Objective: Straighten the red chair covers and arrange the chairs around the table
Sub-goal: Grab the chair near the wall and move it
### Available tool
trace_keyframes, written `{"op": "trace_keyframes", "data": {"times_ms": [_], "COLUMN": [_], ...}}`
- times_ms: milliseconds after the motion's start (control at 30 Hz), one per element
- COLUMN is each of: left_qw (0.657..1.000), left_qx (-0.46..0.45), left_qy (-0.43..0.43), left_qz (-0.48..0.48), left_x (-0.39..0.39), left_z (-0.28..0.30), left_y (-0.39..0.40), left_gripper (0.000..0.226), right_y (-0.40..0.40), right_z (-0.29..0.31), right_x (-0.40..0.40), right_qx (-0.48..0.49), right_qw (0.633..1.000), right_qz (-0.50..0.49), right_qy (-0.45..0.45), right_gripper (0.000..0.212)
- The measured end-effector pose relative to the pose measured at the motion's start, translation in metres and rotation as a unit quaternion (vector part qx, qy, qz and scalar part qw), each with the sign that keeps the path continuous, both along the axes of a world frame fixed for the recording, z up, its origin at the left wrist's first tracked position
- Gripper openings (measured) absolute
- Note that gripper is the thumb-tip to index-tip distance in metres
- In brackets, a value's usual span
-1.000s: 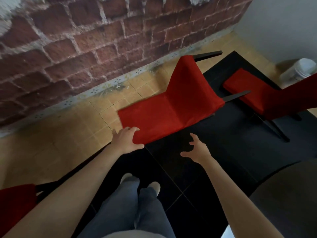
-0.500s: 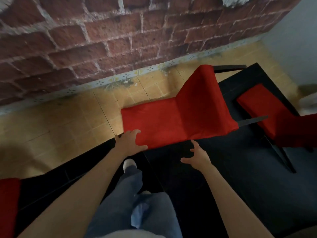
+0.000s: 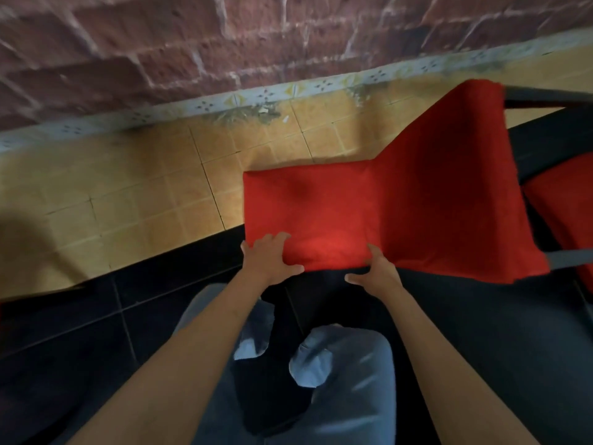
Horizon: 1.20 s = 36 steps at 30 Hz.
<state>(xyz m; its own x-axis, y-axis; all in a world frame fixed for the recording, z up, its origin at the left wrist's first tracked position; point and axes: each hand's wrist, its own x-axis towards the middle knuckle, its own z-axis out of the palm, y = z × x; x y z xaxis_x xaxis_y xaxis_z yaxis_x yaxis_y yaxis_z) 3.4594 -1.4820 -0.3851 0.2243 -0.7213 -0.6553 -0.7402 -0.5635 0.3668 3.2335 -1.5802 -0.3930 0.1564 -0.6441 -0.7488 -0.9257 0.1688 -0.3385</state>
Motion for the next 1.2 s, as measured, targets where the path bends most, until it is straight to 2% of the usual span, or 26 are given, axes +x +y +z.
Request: {"op": "trace_keyframes", "data": {"times_ms": [300, 567, 767, 933, 1100, 1200], "left_qw": [0.999, 0.995, 0.982, 0.958, 0.947, 0.922], "left_qx": [0.018, 0.016, -0.003, -0.056, -0.031, -0.032], "left_qy": [-0.005, -0.031, -0.04, -0.105, -0.108, -0.1], "left_qz": [0.04, 0.09, 0.182, 0.26, 0.301, 0.373], "left_x": [-0.043, -0.061, -0.084, -0.125, -0.161, -0.17], "left_z": [-0.192, -0.315, -0.361, -0.381, -0.395, -0.4], "left_y": [-0.016, -0.025, -0.011, 0.01, 0.026, 0.028], "left_gripper": [0.075, 0.072, 0.069, 0.071, 0.081, 0.086], "right_y": [-0.022, -0.04, -0.029, -0.014, -0.006, -0.008], "right_z": [-0.194, -0.309, -0.343, -0.36, -0.376, -0.387], "right_x": [-0.02, -0.03, -0.043, -0.054, -0.063, -0.064], "right_qx": [0.023, -0.001, -0.066, -0.116, -0.09, -0.068], "right_qw": [1.0, 1.0, 0.997, 0.989, 0.987, 0.984], "right_qz": [0.007, 0.003, -0.044, -0.085, -0.126, -0.16], "right_qy": [0.016, -0.005, -0.002, 0.034, 0.031, 0.023], "right_gripper": [0.101, 0.095, 0.085, 0.088, 0.095, 0.095]}}
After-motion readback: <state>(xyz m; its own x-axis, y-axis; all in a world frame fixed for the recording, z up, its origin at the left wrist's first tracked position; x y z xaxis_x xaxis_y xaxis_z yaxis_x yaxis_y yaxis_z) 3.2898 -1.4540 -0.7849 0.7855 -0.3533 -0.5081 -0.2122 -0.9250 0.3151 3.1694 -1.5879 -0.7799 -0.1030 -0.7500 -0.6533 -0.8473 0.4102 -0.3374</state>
